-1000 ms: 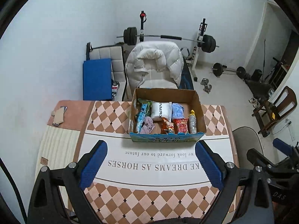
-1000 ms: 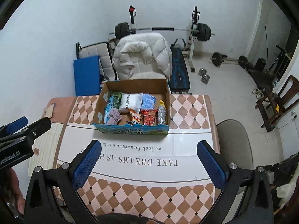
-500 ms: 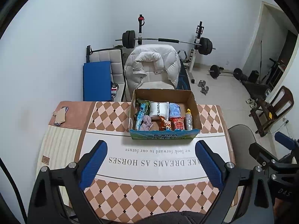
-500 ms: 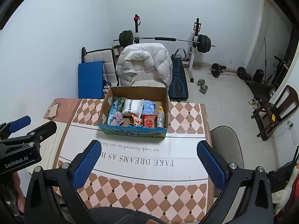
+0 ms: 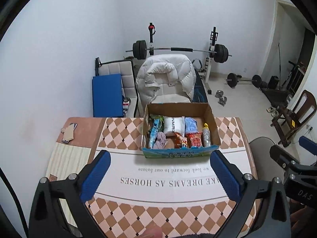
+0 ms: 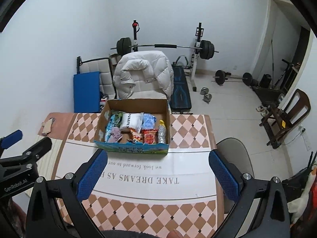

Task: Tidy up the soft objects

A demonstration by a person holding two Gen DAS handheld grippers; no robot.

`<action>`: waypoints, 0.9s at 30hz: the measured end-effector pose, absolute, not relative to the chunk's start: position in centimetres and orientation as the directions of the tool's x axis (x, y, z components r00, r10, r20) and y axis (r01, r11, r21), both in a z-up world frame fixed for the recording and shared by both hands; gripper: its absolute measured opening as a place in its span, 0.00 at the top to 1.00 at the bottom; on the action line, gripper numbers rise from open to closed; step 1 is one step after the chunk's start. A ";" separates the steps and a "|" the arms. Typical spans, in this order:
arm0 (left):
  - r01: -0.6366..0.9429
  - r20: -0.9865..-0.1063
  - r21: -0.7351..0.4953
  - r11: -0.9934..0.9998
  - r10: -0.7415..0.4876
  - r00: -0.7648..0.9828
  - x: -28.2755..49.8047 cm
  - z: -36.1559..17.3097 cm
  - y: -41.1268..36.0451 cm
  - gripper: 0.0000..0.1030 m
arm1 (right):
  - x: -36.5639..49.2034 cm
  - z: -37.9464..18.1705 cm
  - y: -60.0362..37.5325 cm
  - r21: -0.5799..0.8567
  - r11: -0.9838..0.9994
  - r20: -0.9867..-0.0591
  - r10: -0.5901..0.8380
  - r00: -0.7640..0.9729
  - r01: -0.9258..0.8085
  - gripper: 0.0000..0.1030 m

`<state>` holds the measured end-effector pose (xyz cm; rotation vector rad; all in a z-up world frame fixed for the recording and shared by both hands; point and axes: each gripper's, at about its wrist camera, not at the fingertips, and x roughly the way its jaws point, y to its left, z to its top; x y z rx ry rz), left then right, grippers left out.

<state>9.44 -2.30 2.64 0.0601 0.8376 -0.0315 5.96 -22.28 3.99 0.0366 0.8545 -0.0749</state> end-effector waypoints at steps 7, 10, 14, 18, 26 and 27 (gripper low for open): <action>0.029 -0.734 0.054 0.998 0.020 0.679 10.9 2.2 -2.3 0.00 | 7.9 3.3 -23.0 -0.009 0.996 -0.757 -0.067 0.650 0.093 0.00; 0.029 -0.742 0.056 0.998 0.022 0.670 11.3 1.8 -2.4 0.00 | 8.5 3.3 -23.1 -0.008 0.996 -0.756 -0.066 0.652 0.091 0.00; 0.030 -0.749 0.051 0.998 0.018 0.662 11.4 1.5 -2.4 0.00 | 9.1 3.2 -23.1 -0.008 0.996 -0.757 -0.062 0.651 0.086 0.00; 0.032 -0.751 0.048 0.998 0.015 0.660 11.4 1.5 -2.3 0.00 | 9.6 3.1 -23.2 -0.008 0.997 -0.755 -0.060 0.652 0.083 0.00; 0.031 -0.748 0.047 0.998 0.015 0.664 11.3 1.4 -2.5 0.00 | 10.0 3.1 -22.8 -0.010 0.998 -0.750 -0.052 0.659 0.067 0.00; 0.032 -0.750 0.043 0.999 0.011 0.662 11.3 1.5 -2.4 0.00 | 10.1 3.0 -22.8 -0.011 0.998 -0.749 -0.053 0.661 0.067 0.00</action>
